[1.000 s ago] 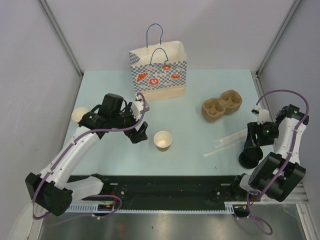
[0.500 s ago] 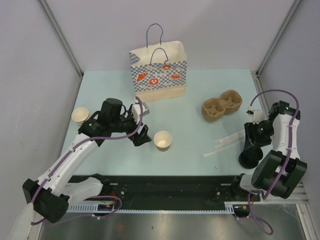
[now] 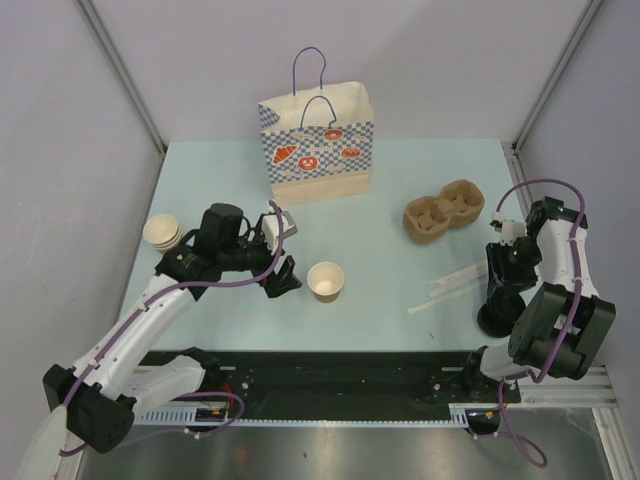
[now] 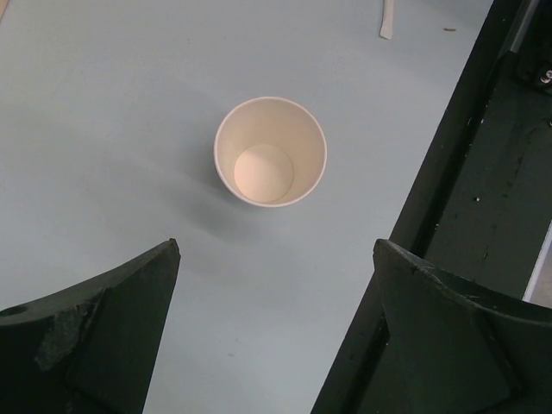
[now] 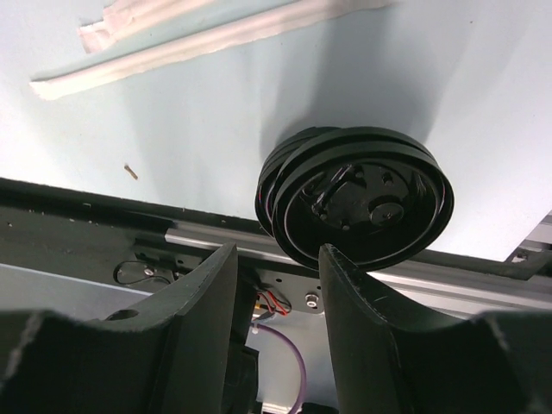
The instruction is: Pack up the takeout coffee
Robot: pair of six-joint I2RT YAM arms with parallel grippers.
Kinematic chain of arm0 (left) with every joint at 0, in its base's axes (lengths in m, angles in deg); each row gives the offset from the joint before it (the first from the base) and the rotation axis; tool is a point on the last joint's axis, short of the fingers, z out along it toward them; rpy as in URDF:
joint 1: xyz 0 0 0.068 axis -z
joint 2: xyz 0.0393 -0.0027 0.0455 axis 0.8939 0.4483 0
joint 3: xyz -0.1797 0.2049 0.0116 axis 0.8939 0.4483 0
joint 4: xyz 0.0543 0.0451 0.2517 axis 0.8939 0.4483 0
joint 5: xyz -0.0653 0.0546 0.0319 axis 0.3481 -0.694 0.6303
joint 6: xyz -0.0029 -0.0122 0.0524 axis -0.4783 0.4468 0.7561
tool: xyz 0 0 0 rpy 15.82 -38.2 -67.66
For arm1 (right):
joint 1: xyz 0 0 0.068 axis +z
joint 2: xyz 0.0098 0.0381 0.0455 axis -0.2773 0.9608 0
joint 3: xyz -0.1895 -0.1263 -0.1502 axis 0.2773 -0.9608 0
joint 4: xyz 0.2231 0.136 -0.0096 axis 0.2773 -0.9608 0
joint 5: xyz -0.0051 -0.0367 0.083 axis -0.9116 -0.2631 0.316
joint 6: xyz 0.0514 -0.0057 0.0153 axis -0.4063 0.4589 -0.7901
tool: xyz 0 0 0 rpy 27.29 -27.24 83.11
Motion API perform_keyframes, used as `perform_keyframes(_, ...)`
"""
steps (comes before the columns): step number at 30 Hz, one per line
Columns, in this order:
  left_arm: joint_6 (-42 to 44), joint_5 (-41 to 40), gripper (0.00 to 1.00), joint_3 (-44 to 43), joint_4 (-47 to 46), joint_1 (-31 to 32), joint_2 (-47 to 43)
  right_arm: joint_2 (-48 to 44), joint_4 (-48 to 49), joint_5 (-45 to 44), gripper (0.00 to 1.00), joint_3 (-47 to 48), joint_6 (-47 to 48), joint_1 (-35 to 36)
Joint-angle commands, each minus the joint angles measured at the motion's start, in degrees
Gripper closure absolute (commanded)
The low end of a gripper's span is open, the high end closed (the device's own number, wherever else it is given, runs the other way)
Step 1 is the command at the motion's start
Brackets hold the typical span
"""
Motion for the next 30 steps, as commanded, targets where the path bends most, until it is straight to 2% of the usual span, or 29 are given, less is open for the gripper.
perform_keyframes(1, 0.27, 0.82, 0.00, 0.78, -2.28, 0.40, -0.96, 0.03, 2.07, -1.66, 0.53, -0.46, -2.93, 1.50)
perform_keyframes(22, 0.10, 1.43, 0.01, 1.31, -3.25, 0.40, 0.10, -0.15, 6.64, -5.97, 0.61, -5.91, -6.71, 4.57)
perform_keyframes(27, 0.45, 1.08, 0.00, 1.48, -3.07, 0.40, 0.36, 0.20, 6.90, -5.97, 0.66, -6.61, -7.24, 5.10)
perform_keyframes(30, 0.63, 1.08, 0.01, 1.66, -3.07, 0.40, 0.27, 0.20, 6.90, -6.06, 0.72, -6.79, -7.42, 5.28)
